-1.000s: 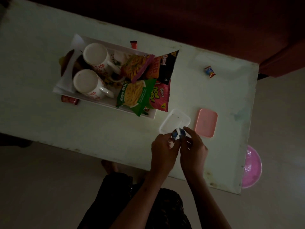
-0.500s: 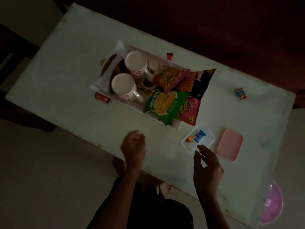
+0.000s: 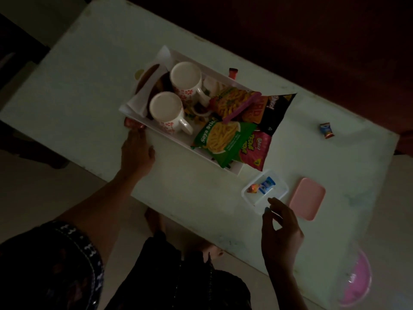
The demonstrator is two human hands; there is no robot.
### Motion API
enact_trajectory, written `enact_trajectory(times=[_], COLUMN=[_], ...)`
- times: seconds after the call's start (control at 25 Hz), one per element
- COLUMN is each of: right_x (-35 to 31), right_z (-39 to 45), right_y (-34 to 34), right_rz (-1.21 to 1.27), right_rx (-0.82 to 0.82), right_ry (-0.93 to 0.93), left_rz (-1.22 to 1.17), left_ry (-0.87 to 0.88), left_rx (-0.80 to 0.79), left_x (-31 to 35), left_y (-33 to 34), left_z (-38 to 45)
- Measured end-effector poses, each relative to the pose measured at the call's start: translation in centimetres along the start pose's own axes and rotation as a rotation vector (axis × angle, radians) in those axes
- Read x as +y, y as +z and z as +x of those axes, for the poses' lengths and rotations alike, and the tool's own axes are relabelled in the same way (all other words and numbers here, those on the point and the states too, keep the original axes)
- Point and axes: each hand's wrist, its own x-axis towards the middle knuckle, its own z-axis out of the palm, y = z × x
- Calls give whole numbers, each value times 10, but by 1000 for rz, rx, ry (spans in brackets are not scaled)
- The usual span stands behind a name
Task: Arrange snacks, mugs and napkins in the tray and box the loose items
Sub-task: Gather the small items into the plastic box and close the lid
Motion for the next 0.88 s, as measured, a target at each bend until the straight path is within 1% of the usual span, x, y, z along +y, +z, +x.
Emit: enact_trajectory(times=[0.16,0.28,0.4,0.44,0.52,0.6,0.72,0.8,0.88], right_x=[9,15,16,16,18,21,27,30,32], right_z=[1,-2,-4,-3,-2,0,6,11,17], right_y=[-7,-8,-7,-7,-6,-7,-11,-14,-17], right_rz=[0,9,26,31,38,39,43,58,64], right_rx=[20,24,15,15,20,26,52,75,95], right_ry=[13,51,61,66,78,94,128,156,185], left_rz=[10,-12,-93,-121,-228,-384,-533,-635,-672], left_ry=[40,73,207,241,234,248,315,346,409], left_rx=[39,9,-9,-40,-125,-157,-160,-131,-113], left_x=[-2,15,44,56,82,111,159,189,211], left_y=[2,7,18,21,29,35,31,25,18], left_z=[-17,-51,-104,-120,-149,-176,-202,-205,-199])
